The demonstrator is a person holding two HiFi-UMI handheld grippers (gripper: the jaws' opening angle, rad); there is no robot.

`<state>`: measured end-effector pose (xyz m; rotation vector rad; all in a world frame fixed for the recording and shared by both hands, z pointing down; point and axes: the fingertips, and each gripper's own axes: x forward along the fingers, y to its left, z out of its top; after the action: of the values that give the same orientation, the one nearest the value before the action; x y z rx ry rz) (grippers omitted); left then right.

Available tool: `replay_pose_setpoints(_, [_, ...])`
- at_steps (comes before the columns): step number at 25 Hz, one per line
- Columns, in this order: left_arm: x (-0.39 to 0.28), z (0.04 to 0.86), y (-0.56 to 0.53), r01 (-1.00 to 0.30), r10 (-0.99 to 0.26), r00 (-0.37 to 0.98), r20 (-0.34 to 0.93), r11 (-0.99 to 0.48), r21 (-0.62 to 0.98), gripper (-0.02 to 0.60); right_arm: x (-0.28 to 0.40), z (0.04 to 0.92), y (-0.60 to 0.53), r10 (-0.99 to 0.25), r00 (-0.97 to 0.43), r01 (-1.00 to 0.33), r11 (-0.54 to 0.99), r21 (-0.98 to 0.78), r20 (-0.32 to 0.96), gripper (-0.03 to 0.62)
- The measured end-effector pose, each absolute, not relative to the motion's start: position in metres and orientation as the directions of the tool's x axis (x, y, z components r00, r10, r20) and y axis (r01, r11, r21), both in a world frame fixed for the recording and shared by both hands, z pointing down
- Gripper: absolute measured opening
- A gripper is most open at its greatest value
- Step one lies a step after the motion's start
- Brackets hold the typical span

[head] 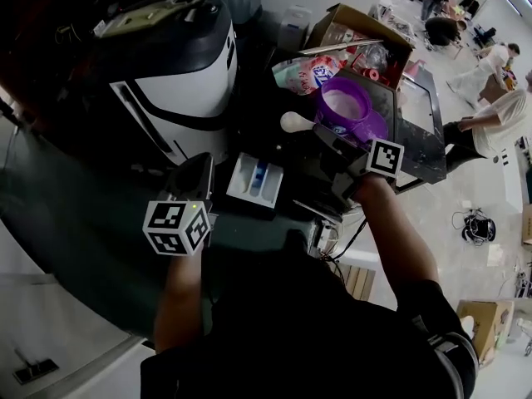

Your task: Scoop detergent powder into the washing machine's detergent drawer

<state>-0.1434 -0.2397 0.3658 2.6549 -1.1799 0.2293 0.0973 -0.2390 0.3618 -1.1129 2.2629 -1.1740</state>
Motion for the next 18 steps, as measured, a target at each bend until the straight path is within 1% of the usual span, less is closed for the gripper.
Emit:
replay_pose_setpoints(8, [-0.184, 0.376, -0.226, -0.764, -0.725, 0.645, 0.242, -0.626, 0.160, 0.008, 0.042, 0.377, -0.223, -0.741, -0.670, -0.443, 0.357, -0.822, 0.040, 0.019])
replay_pose_setpoints(13, [-0.188, 0.387, -0.227, -0.776, -0.733, 0.630, 0.257, -0.604, 0.178, 0.008, 0.017, 0.394, -0.221, -0.702, -0.711, -0.415, 0.372, -0.830, 0.040, 0.018])
replay_pose_setpoints(18, [-0.182, 0.395, -0.228, -0.781, -0.734, 0.624, 0.270, -0.597, 0.181, 0.008, 0.007, 0.420, -0.225, -0.671, -0.738, -0.417, 0.370, -0.830, 0.072, 0.018])
